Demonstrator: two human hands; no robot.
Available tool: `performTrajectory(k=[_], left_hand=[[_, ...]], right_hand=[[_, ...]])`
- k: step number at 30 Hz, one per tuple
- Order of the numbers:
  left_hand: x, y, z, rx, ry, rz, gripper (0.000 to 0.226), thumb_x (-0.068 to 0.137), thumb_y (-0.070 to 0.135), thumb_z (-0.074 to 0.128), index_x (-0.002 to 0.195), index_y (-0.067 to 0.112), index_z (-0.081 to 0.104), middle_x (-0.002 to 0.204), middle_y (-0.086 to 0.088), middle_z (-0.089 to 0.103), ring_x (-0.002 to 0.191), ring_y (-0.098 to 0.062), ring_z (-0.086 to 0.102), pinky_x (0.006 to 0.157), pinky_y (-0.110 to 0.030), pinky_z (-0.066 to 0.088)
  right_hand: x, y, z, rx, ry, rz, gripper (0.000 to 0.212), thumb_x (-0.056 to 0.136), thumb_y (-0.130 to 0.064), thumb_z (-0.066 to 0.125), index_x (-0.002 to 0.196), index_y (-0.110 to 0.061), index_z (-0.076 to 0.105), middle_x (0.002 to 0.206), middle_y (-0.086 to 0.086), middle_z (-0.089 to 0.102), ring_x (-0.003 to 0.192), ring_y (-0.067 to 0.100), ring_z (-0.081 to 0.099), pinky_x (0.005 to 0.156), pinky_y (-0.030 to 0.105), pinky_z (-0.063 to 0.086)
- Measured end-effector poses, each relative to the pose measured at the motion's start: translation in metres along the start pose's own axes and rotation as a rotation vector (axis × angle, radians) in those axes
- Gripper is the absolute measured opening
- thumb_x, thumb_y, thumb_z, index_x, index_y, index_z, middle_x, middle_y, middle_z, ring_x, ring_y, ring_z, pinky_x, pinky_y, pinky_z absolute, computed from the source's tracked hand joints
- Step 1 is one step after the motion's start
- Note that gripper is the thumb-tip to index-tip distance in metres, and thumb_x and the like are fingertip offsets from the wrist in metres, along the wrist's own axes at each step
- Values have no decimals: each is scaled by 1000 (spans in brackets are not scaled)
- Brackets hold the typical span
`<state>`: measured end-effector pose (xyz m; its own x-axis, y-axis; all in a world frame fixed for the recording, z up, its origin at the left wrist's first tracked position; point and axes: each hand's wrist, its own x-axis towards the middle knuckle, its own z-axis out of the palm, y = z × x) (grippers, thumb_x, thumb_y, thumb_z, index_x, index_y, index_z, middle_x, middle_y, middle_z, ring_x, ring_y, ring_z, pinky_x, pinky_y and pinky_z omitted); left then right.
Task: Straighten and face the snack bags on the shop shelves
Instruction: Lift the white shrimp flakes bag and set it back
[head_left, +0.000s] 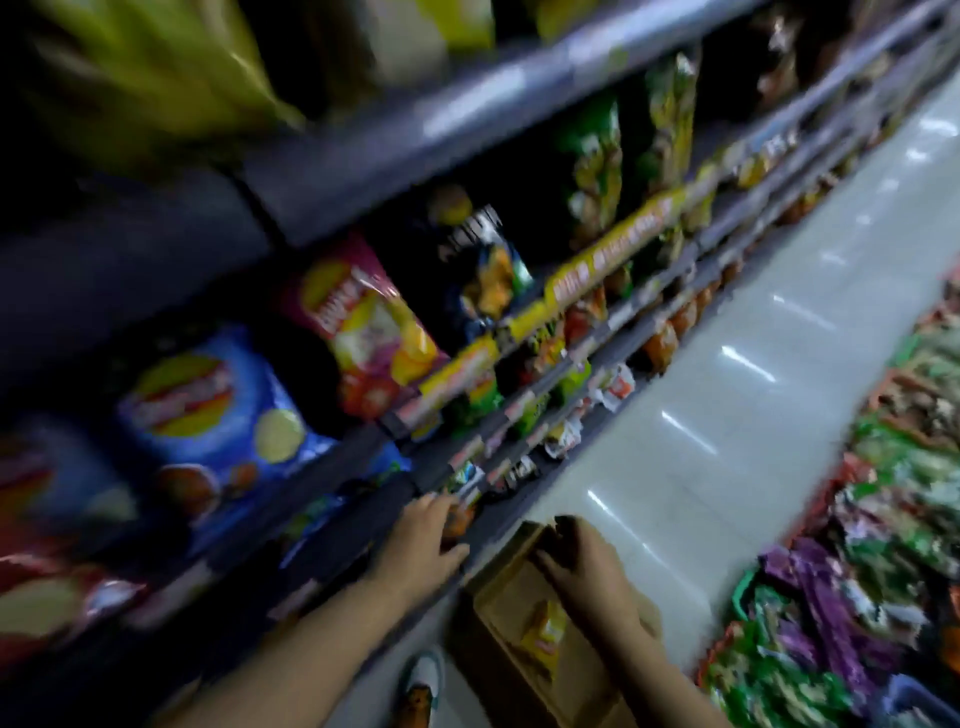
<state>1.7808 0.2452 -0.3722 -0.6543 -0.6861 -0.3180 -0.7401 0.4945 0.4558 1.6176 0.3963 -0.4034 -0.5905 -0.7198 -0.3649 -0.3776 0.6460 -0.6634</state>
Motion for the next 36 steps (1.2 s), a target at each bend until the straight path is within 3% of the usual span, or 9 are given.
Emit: performTrajectory(k=[4, 9, 14, 17, 20, 24, 28, 33, 36], left_hand=[[-81, 5, -130, -70, 357, 5, 57, 79, 31, 75, 131, 12, 59, 129, -7, 63, 122, -25, 59, 103, -30, 42], [-200, -8, -252, -44, 741, 29, 53, 77, 31, 76, 125, 14, 63, 125, -3, 67, 112, -20, 63, 94, -17, 38], [-303, -43, -304, 41, 983, 7, 47, 82, 35, 72, 126, 20, 62, 123, 1, 68, 110, -18, 66, 91, -29, 52], [-351, -77, -329, 74, 1143, -133, 44, 84, 33, 73, 124, 18, 61, 119, -3, 68, 109, -22, 66, 88, -32, 53], [-375, -106, -349, 60, 1210, -296, 49, 85, 37, 73, 127, 16, 57, 121, -6, 66, 113, -25, 63, 90, -36, 53], [-367, -119, -363, -58, 1055, -464, 70, 88, 48, 67, 144, 15, 41, 142, -8, 53, 129, -27, 53, 99, -36, 48], [-349, -117, -370, -183, 983, -449, 70, 85, 47, 72, 137, 10, 44, 137, -10, 59, 123, -28, 58, 89, -30, 46], [-360, -105, -374, -433, 1045, -313, 66, 76, 46, 80, 129, 14, 55, 120, 14, 54, 115, -14, 59, 87, -27, 47], [-377, -99, -367, -724, 972, -202, 71, 67, 40, 89, 128, 22, 57, 118, 11, 66, 111, -13, 64, 92, -30, 52]], right_hand=[[-20, -144, -46, 0, 44, -385, 48, 81, -25, 82, 123, -8, 66, 115, 10, 73, 108, 29, 69, 87, 30, 50], [-96, -309, -73, 33, 96, -804, 40, 78, -24, 83, 114, -9, 70, 105, 12, 75, 97, 30, 72, 82, 41, 57], [-171, -406, -50, 29, 95, -1096, 44, 80, -20, 85, 119, -9, 68, 112, 5, 73, 101, 21, 69, 84, 27, 50], [-201, -454, -24, 35, 30, -1195, 49, 80, -25, 84, 123, -9, 67, 116, 8, 73, 106, 24, 68, 88, 33, 53], [-203, -495, 6, 1, -10, -1183, 57, 76, -41, 83, 118, -10, 62, 113, 9, 71, 103, 27, 67, 82, 39, 54], [-178, -526, 32, 11, -114, -1013, 86, 64, -67, 75, 127, -11, 57, 116, 9, 70, 104, 28, 69, 83, 45, 60], [-173, -534, 38, 91, -286, -873, 64, 72, -53, 84, 113, -9, 64, 97, 4, 77, 77, 17, 73, 57, 28, 59], [-204, -525, 10, 299, -490, -760, 59, 73, -45, 85, 114, -9, 61, 108, 14, 73, 95, 27, 74, 76, 36, 63], [-231, -513, -8, 451, -759, -683, 55, 76, -36, 81, 119, -7, 62, 111, 15, 76, 96, 30, 77, 80, 37, 62]])
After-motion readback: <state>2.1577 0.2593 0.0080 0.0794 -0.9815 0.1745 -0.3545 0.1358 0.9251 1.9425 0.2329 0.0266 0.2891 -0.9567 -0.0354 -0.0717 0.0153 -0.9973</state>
